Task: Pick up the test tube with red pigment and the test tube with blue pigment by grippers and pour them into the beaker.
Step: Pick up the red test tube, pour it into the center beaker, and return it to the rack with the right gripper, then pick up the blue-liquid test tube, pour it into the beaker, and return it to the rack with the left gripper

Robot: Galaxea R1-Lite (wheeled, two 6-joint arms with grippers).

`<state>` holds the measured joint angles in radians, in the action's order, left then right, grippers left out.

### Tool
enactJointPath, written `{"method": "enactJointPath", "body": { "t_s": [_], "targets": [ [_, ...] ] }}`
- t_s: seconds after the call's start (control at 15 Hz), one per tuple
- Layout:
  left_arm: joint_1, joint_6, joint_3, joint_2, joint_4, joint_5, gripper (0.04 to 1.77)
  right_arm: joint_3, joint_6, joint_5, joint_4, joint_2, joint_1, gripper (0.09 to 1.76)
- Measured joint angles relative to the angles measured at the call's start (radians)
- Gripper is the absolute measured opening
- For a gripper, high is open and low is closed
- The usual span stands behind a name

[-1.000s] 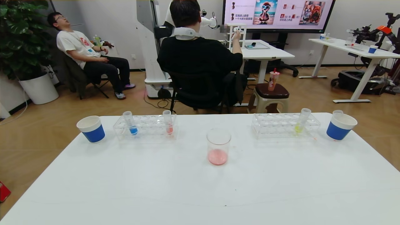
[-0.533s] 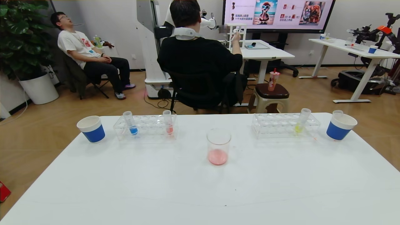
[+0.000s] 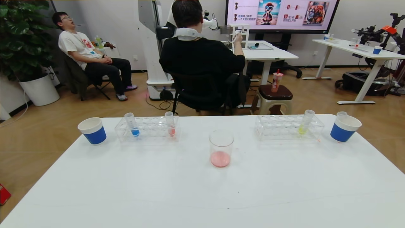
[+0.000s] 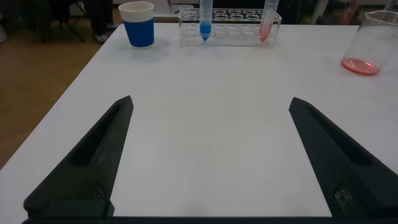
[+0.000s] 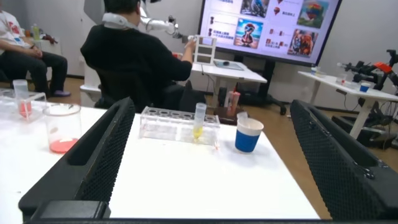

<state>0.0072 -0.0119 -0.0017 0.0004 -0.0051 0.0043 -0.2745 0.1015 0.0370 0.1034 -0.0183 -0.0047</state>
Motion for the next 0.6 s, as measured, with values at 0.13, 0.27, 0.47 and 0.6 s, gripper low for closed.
{"method": "enactJointPath", "body": {
  "t_s": [0.13,0.27,0.47,0.6],
  "targets": [
    [0.000,0.000,0.000,0.000,0.000,0.000,1.75,0.150,0.000,0.008,0.068,0.013,0.000,1.74],
    [0.000,0.000,0.000,0.000,0.000,0.000,1.75,0.243,-0.001,0.004,-0.016,0.017,0.000,1.74],
    [0.000,0.000,0.000,0.000,-0.001,0.000,1.75,0.269,-0.014,0.003,-0.110,0.019,0.002,1.74],
    [0.000,0.001,0.000,0.000,-0.001,0.000,1.75,0.272,-0.017,0.004,-0.110,0.019,0.002,1.74]
  ]
}}
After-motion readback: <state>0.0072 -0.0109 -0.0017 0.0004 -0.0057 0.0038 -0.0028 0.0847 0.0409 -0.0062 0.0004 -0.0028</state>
